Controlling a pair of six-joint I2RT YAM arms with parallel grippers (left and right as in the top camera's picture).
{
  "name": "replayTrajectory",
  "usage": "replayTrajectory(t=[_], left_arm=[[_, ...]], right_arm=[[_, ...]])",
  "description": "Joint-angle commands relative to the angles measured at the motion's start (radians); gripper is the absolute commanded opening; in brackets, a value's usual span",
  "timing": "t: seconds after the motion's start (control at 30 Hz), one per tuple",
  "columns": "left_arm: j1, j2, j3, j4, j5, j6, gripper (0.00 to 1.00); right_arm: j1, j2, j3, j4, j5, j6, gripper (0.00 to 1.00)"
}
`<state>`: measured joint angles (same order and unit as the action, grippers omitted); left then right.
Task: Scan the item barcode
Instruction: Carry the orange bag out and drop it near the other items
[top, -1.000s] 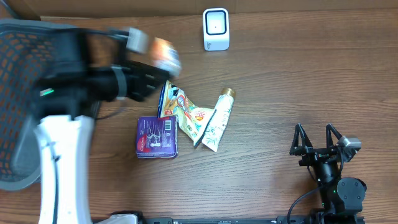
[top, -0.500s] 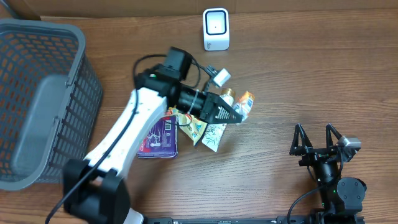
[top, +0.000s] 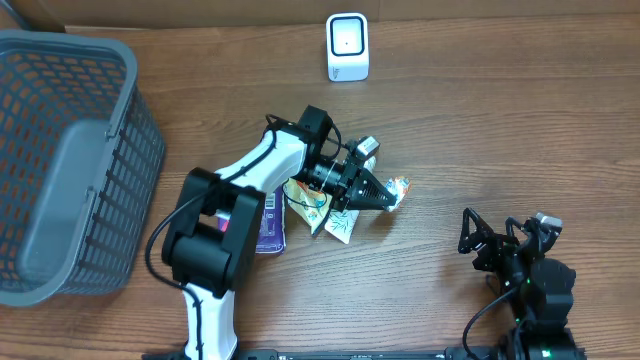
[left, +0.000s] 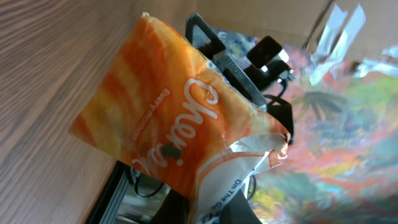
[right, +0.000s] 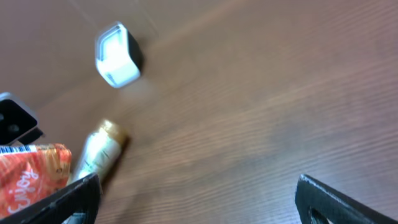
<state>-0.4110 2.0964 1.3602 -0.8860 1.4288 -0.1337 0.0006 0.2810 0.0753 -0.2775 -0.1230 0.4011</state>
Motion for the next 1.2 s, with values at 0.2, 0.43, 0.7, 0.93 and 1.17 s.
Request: replayTrajectory(t=[0.2, 0.43, 0.7, 0.93, 1.17], left_arm=[[-0.002, 0.056, -0.006, 0.004, -0.085, -0.166, 0.04], [0.009, 0.056, -0.006, 0.004, -0.195, -0.157, 0.04], [-0.087, 0.045, 0.008, 0.024, -0.709, -0.162, 0.41], [-0.202, -0.017, 0.146, 0.061, -0.790, -0.121, 0.39], [-0.252, -0.091, 0.371, -0.030, -0.848, -0.121, 0.55]], right_arm=[[0.004, 0.061, 0.109, -0.101, -0.009, 0.026, 1.00], [0.004, 0.061, 0.199, -0.199, -0.010, 0.026, 1.00], [0.004, 0.061, 0.272, -0.195, -0.175, 0.026, 1.00], [0.004, 0.061, 0.272, -0.196, -0.257, 0.025, 1.00], [0.004, 0.061, 0.286, -0.154, -0.264, 0.021, 0.76]])
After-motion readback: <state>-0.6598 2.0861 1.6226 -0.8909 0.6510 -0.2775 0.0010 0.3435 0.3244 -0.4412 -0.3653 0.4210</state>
